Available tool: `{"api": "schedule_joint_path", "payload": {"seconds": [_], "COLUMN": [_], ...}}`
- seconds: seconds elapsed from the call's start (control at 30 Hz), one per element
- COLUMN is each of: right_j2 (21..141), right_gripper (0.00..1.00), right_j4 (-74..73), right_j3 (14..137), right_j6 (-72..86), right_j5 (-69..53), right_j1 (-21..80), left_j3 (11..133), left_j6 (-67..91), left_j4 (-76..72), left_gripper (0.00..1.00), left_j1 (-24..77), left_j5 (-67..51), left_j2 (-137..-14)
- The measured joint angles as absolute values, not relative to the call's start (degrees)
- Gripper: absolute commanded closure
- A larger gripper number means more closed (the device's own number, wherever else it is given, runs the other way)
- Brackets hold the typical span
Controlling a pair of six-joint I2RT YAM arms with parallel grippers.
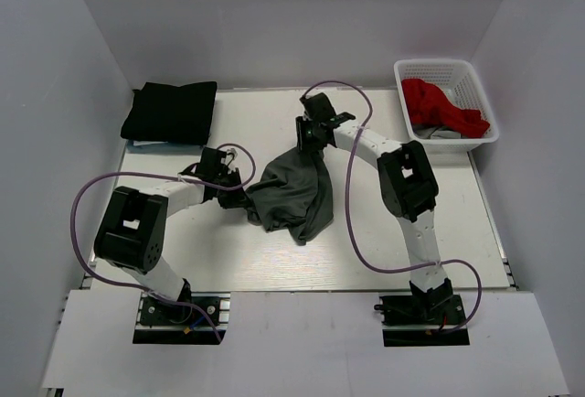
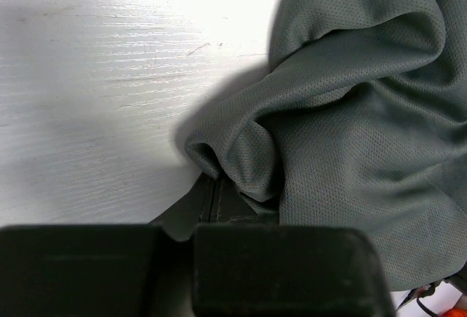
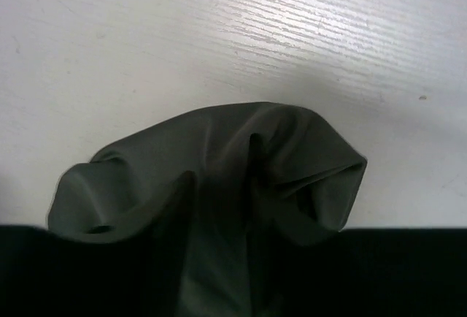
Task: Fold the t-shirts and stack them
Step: Flatten out the tshirt
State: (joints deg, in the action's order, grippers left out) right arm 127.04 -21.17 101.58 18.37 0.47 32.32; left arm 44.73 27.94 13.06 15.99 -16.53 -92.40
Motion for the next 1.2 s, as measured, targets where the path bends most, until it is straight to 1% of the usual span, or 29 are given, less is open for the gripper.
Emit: {"api": "schedule_joint_path", "payload": {"seconds": [0.03, 0.07, 0.1, 0.3, 0.4, 0.5, 0.57, 0.63, 0.83, 0.9, 0.93, 1.0, 1.03, 1.17, 1.2], "right_j2": [127.5, 127.8, 127.8, 126.3, 121.9, 116.4, 112.2, 109.2, 103.6, 100.4, 98.3, 93.4, 89.3, 75.8, 72.9], "right_gripper": [0.79, 0.96, 1.0, 1.0, 1.0, 1.0, 1.0, 1.0, 1.0, 1.0, 1.0, 1.0, 1.0, 1.0, 0.99], "right_j4": [-21.1, -21.1, -21.2, -20.0, -19.1, -18.9, -18.5, -18.8, -17.8, -17.3, -17.3, -15.6, -15.0, -11.6, -11.1], "right_j3": [102.0, 102.1, 102.1, 100.3, 96.9, 96.2, 97.3, 100.9, 114.5, 115.6, 115.4, 111.4, 108.4, 90.7, 84.8], "right_j6": [18.3, 18.4, 18.6, 18.9, 19.0, 19.0, 18.7, 18.1, 15.4, 14.4, 14.1, 13.5, 13.3, 14.4, 15.0], "right_j5": [0.6, 1.0, 1.4, 4.8, 6.6, 10.0, 12.7, 15.1, 18.8, 19.6, 20.0, 20.0, 19.9, 17.8, 17.1], "right_j1": [32.4, 32.4, 32.5, 32.8, 32.8, 32.8, 32.5, 32.0, 29.6, 28.9, 28.8, 28.5, 28.6, 29.4, 29.5], "left_j3": [44.8, 45.0, 45.1, 45.4, 46.0, 51.0, 57.8, 64.9, 94.0, 100.2, 101.3, 100.3, 97.9, 81.4, 76.7], "left_j6": [27.9, 27.9, 27.9, 27.9, 28.0, 28.1, 28.1, 28.1, 26.8, 26.3, 26.1, 25.8, 25.9, 27.8, 28.7], "left_j4": [13.2, 13.5, 13.6, 15.3, 16.7, 18.6, 19.5, 19.8, 25.1, 25.4, 25.3, 26.5, 25.7, 25.8, 25.6], "left_gripper": [1.0, 1.0, 1.0, 1.0, 1.0, 1.0, 1.0, 1.0, 1.0, 1.0, 1.0, 1.0, 1.0, 1.0, 1.0], "left_j1": [16.0, 16.0, 16.0, 16.3, 16.3, 16.3, 16.2, 16.0, 15.4, 15.4, 15.4, 15.5, 15.7, 16.3, 16.4], "left_j5": [-16.5, -16.4, -16.1, -14.1, -11.8, -7.7, -4.2, -0.7, 9.1, 11.7, 12.9, 14.0, 14.0, 12.1, 10.9], "left_j2": [-92.4, -92.4, -92.5, -91.3, -87.7, -83.5, -82.0, -81.3, -83.8, -83.3, -82.3, -78.5, -76.3, -64.7, -62.4]}}
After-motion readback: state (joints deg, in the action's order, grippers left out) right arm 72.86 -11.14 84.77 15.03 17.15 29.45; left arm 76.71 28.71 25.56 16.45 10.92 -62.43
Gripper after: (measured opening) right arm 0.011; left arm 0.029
